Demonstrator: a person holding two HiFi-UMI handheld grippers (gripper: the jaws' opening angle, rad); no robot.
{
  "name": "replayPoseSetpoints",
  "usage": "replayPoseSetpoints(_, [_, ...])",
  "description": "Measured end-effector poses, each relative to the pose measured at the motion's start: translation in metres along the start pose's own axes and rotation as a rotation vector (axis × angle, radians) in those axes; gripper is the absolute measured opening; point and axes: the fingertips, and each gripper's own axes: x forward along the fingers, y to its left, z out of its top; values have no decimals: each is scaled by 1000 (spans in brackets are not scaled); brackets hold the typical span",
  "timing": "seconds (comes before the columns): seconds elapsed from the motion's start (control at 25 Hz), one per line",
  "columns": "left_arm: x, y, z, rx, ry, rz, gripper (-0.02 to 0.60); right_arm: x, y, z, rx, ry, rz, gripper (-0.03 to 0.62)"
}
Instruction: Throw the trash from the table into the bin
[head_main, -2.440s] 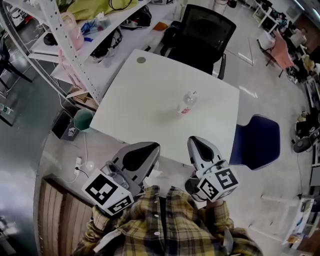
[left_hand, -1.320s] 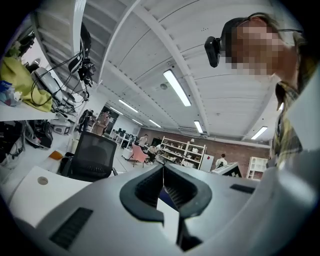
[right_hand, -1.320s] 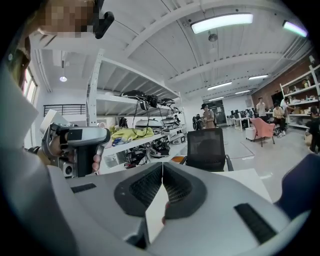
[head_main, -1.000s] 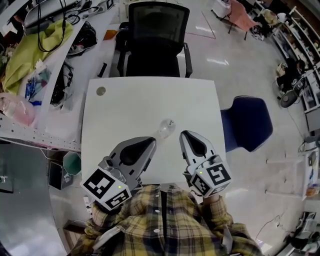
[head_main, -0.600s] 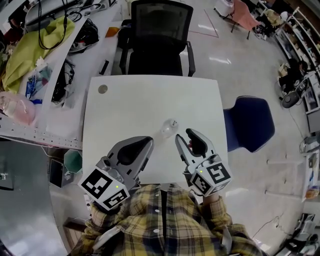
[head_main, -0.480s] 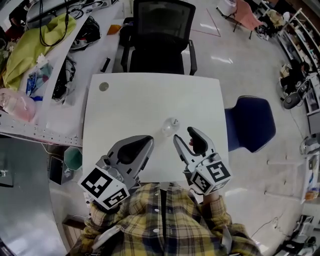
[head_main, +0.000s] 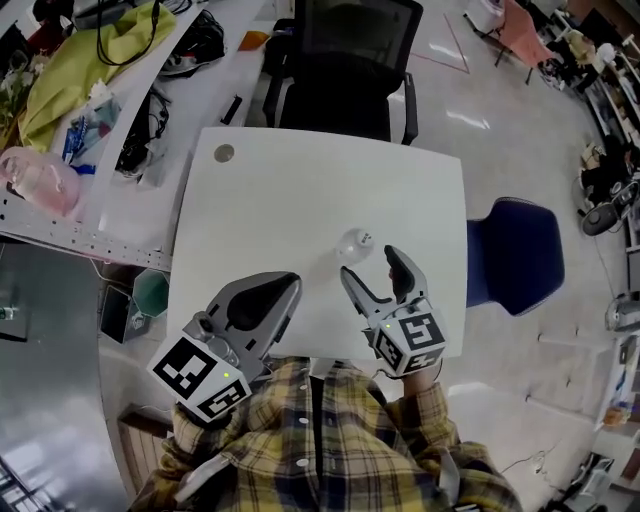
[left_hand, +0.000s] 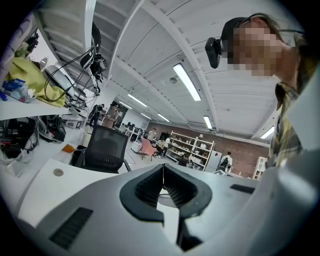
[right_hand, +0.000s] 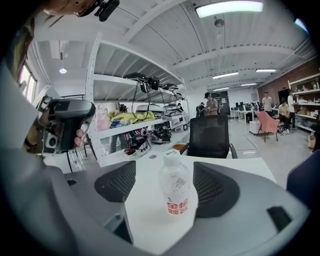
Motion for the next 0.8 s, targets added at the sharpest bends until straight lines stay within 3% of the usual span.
replayPoseSetpoints(0.2, [-5,10,-7,-8,24,59,11,21,-16,-20,2,-9,-11,348])
replayPoseSetpoints(0.52, [-9,20,-19,-33,53,130,11,50,-22,-66,-16,64,28,354])
replayPoseSetpoints(0.8, [-11,22,-35,-63,85,167,11,69,-28,-83,10,69,56,354])
